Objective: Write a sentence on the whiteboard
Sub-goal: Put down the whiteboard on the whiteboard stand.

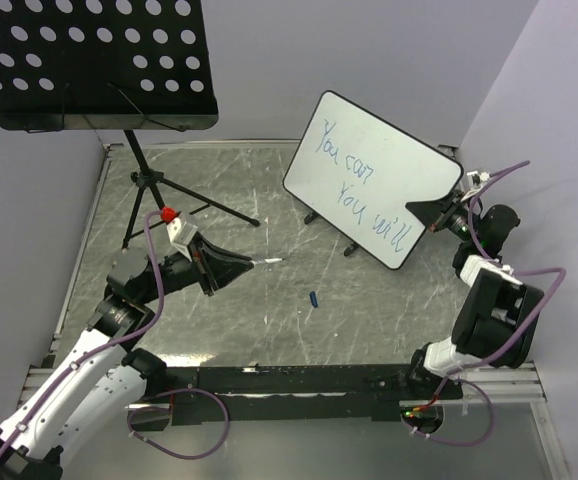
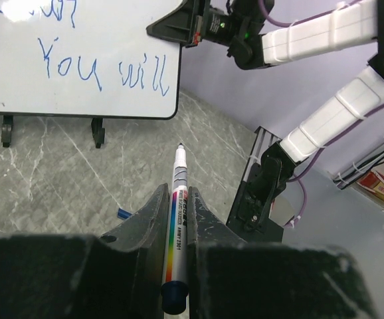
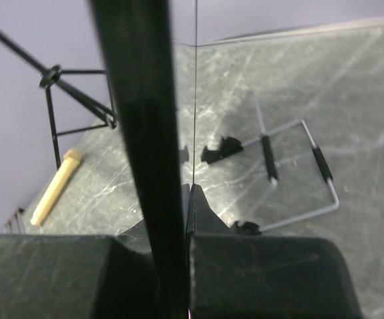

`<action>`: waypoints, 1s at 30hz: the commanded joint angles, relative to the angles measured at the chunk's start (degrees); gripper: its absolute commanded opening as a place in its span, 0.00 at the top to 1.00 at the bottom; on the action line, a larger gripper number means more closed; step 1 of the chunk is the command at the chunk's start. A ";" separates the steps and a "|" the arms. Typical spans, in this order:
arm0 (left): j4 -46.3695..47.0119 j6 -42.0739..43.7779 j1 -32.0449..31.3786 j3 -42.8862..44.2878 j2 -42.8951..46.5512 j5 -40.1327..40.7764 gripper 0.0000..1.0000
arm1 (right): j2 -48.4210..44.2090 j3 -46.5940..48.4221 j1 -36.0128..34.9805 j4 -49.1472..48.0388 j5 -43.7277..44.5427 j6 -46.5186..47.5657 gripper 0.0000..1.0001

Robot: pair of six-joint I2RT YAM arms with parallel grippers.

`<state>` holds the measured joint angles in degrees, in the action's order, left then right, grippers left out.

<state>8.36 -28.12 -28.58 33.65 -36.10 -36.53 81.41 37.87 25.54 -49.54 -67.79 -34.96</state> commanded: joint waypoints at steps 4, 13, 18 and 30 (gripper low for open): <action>1.31 0.08 0.10 -1.04 1.73 0.76 0.99 | 2.97 0.19 1.53 -15.43 3.36 -1.36 1.00; 3.33 -1.15 0.19 -2.45 2.17 0.59 0.99 | 7.01 -1.30 1.53 -14.18 3.98 1.74 1.00; 2.80 -0.97 0.10 -2.36 2.61 0.67 0.99 | 9.12 -2.71 1.53 -18.64 3.46 0.16 1.00; 3.15 -1.41 0.10 -2.53 2.79 0.41 0.99 | 11.31 -4.82 2.06 -19.55 1.35 0.86 0.93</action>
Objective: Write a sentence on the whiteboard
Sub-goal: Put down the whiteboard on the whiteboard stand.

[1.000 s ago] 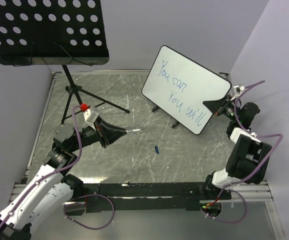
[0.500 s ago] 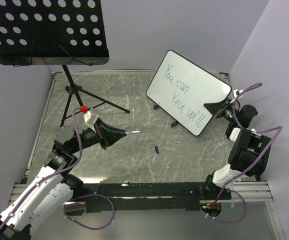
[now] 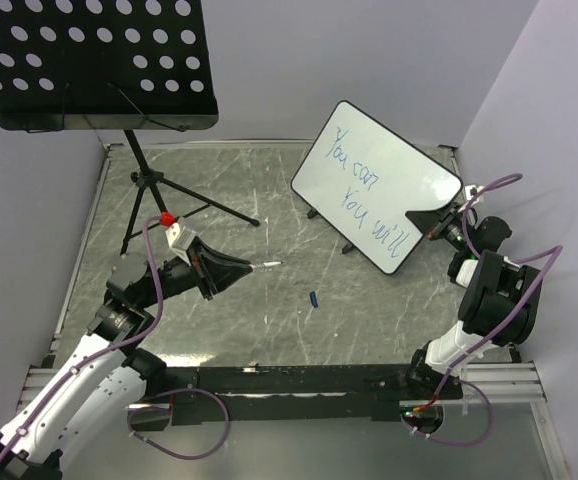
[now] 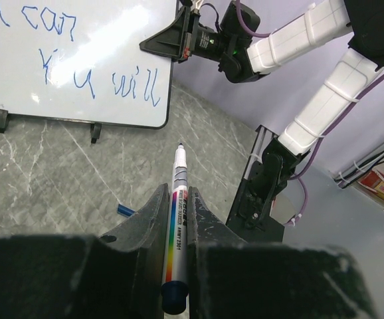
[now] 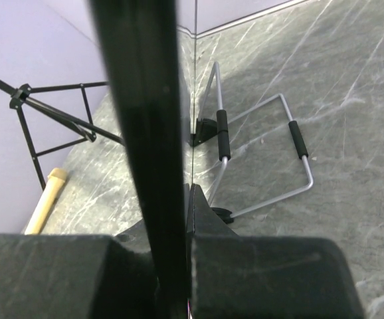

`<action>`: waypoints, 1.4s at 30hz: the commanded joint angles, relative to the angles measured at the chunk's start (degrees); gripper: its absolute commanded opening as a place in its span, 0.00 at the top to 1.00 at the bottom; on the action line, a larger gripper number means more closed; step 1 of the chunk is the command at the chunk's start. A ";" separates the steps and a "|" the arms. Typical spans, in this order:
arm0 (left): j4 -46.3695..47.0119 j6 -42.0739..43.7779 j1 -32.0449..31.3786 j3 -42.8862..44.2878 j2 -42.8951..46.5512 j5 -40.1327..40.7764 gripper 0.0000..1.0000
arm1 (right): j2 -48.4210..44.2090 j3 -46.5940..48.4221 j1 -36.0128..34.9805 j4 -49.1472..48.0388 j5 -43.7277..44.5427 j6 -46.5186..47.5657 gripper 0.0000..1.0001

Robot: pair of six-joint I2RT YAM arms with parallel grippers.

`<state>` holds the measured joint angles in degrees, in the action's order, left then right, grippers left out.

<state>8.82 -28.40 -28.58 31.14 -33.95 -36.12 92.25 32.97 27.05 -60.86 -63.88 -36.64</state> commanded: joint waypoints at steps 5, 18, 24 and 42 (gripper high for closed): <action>2.69 -1.13 0.10 -0.02 0.91 0.08 0.99 | 3.46 0.34 1.34 -11.28 -3.36 -1.05 0.89; 2.78 -1.22 0.19 0.07 0.91 0.08 0.99 | 1.27 0.25 1.87 1.01 -4.06 6.14 0.77; 1.82 -0.87 0.10 0.42 1.43 0.17 0.99 | -0.84 1.48 1.87 11.10 -3.45 14.73 0.75; 1.73 -1.13 0.19 0.86 1.17 0.08 0.99 | -3.13 1.92 1.87 16.82 -3.36 19.50 0.47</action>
<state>8.75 -29.41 -28.58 31.14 -33.47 -36.12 91.61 32.77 28.91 -43.51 -66.39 -20.62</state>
